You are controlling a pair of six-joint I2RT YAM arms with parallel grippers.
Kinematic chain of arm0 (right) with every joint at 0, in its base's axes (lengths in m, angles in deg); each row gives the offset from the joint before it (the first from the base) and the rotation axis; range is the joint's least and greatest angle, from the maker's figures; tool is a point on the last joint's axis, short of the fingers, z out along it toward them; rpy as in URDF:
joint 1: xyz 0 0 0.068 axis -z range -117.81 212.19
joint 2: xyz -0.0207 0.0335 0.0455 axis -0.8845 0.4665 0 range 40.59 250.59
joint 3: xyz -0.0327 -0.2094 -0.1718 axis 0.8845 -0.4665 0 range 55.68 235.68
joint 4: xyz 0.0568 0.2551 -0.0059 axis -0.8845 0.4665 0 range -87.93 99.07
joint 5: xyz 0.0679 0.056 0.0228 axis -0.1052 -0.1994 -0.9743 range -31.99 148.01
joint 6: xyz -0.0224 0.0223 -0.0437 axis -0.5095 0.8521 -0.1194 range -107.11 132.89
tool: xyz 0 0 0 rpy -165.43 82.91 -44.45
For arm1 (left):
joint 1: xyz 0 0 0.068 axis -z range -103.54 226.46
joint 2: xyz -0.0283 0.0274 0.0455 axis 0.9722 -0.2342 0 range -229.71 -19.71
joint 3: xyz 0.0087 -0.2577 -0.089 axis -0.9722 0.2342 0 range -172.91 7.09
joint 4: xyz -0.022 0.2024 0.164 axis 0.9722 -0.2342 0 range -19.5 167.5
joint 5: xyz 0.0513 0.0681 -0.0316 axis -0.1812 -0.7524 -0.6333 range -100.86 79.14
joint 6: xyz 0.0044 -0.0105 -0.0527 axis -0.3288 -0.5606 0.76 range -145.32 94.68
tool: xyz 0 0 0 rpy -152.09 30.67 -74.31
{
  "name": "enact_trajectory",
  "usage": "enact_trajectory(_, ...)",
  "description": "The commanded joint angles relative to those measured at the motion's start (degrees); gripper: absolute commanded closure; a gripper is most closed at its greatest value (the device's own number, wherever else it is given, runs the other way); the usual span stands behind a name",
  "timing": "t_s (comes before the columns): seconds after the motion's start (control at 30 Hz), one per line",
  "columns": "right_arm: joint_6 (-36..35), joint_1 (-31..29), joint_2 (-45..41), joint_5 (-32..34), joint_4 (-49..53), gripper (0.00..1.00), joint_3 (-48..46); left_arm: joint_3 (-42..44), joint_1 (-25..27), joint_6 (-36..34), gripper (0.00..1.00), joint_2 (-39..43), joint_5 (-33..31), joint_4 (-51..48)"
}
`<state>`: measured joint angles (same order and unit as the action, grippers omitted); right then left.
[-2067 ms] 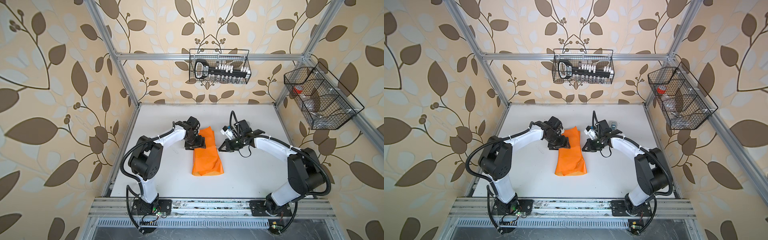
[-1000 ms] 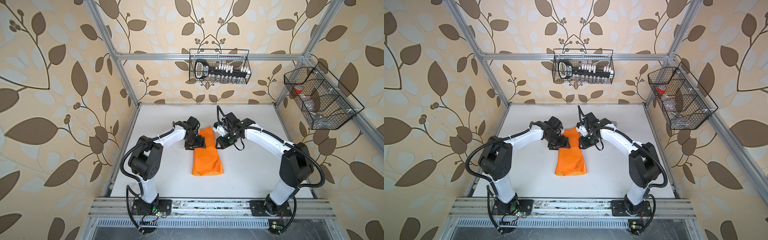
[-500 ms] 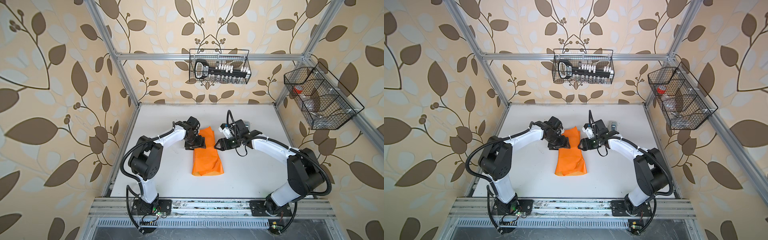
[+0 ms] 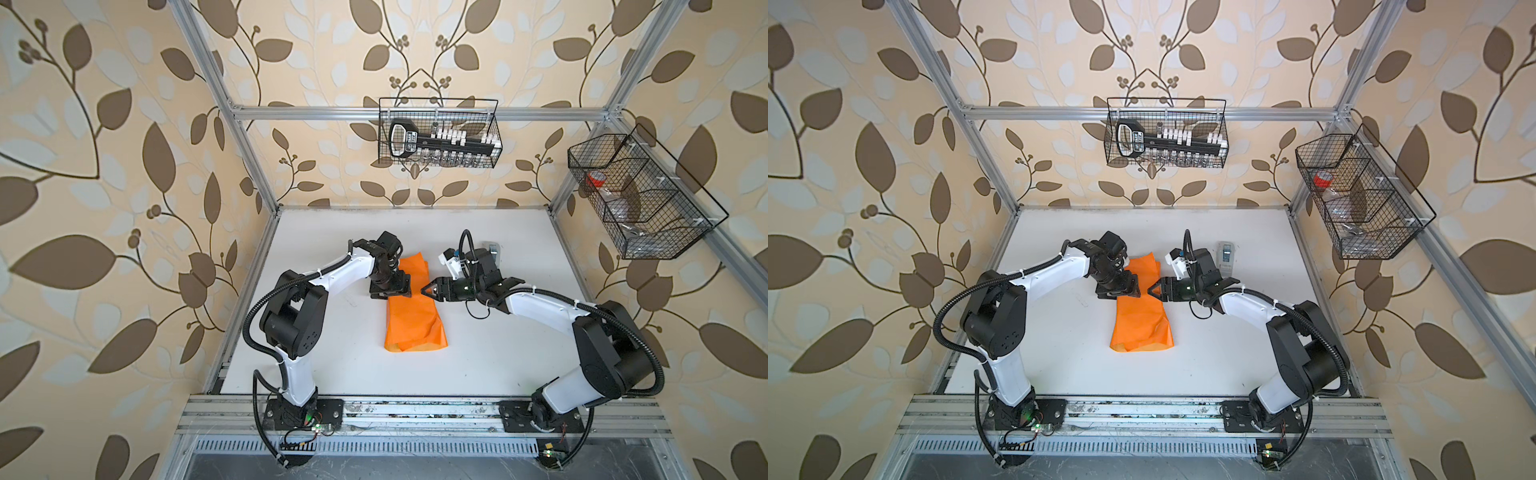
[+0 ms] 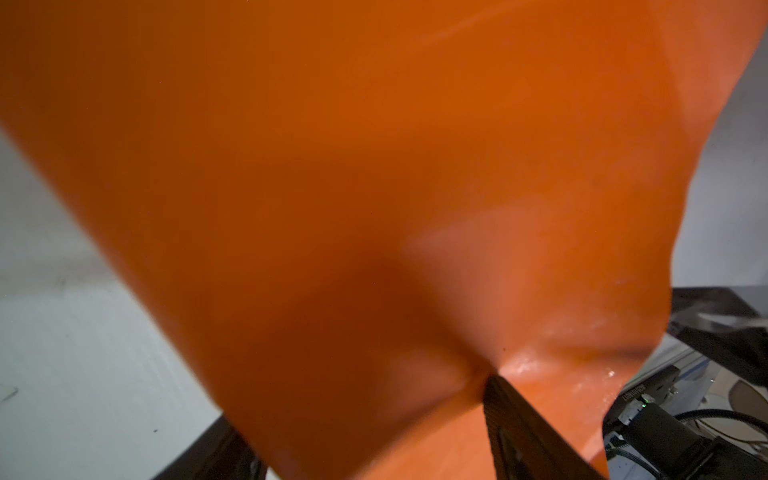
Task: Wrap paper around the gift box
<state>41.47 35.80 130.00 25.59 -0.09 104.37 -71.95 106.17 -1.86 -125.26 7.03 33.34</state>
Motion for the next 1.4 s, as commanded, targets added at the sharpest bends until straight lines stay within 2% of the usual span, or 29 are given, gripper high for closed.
enact_trajectory(0.0,1.03,-1.06,0.22,-1.61,-2.95,0.31,-0.76,-1.85,0.7,-2.15,0.22,-0.44,-2.55,-4.98)
enact_trajectory(0.23,1.14,-0.64,-1.27,-0.75,-4.13,0.31,-2.41,-2.6,1.11,-1.78,0.22,-0.33,-3.67,-6.28)
enact_trajectory(0.43,1.66,2.96,-6.27,-1.13,-4.57,0.3,-5.32,-2.34,1.35,-1.41,0.22,-0.79,-3.91,-5.95)
enact_trajectory(0.6,2.17,3.94,-4.71,-3.44,-6.38,0.26,-7.15,-3.21,1.66,-1.16,0.22,-1.49,-3.91,-5.92)
enact_trajectory(0.83,6.53,1.25,0.57,-5.1,-14.85,0.26,-8.52,-5.48,2.27,-1.16,0.22,-2.54,-4.24,-6.98)
enact_trajectory(1.03,9.65,-1.08,1.12,-5.76,-19.97,0.27,-9.78,-7.12,2.3,-1.96,0.21,-2.9,-4.95,-8.69)
enact_trajectory(1.37,15.98,-9.62,1.3,-3.53,-27.48,0.27,-11.42,-8.87,2.3,-5.56,0.2,-3.35,-8.68,-14.26)
